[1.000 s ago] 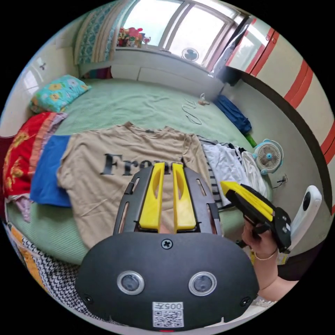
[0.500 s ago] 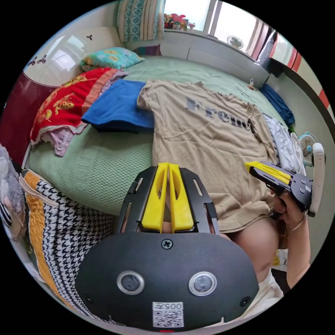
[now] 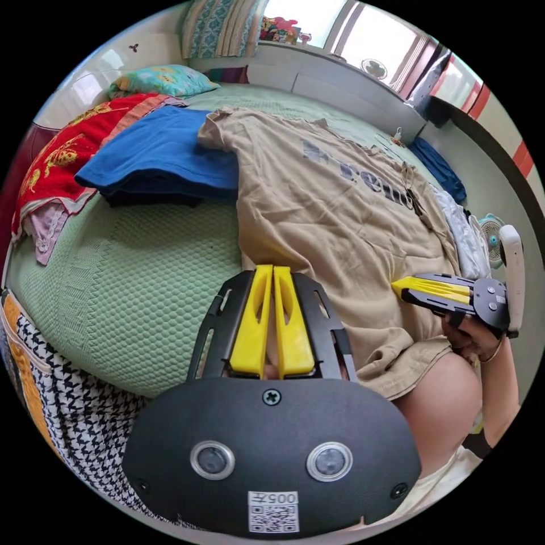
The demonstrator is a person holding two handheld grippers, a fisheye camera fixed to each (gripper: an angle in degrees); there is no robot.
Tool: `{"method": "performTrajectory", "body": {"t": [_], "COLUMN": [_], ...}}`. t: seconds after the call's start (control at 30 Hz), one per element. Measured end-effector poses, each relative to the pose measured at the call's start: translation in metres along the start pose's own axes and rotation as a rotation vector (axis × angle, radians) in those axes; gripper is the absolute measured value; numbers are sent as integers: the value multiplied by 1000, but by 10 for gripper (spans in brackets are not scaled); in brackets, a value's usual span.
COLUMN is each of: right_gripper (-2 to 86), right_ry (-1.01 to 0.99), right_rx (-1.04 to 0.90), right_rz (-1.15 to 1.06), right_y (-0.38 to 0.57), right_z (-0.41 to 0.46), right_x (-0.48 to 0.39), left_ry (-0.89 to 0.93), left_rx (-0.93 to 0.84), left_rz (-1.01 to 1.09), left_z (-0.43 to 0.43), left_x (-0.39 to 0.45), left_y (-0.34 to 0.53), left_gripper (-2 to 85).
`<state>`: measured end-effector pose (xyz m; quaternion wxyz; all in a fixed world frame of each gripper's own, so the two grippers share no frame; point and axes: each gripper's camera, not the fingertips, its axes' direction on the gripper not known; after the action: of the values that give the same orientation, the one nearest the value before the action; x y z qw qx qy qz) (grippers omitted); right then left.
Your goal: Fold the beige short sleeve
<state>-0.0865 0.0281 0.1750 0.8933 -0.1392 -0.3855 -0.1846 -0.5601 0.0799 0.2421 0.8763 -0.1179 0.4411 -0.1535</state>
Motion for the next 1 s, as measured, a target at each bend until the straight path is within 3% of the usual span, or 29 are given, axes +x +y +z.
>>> {"method": "performTrajectory", "body": {"t": [0.1,0.23,0.3,0.43,0.57,0.7,1.0], "right_gripper": [-13,0,16,30,50,22,-6], "right_ry": [-2,-46,-26,-14,104,149,-259], "right_rx": [2,347,399,377,312,272,452], "right_rz": [-67,-185,-291,-356,-414,-343,123], "right_y": [-15,-66,-97,-164,-193,-214,-202], "right_z": [-13,-81,-88,-52,-15,12,-41], "right_x": [3,-23,-49,-94,-120,-116,-1], "left_ry": [11,-113,-146,-157,-94,-14,114], "left_rx": [138,344,436,488,405,385,345], "left_rz": [-59,-186,-328,-370,-388,-360,-196], "left_z": [-67,-154,-190,-211,-188,-186,-176], "left_x": [-22,-61,-96,-123,-149,-169,-156], "left_y": [-3,-36,-56,-58,-47,-62,-93], "left_gripper": [-4,-3,-2,-1,4,9,9]}}
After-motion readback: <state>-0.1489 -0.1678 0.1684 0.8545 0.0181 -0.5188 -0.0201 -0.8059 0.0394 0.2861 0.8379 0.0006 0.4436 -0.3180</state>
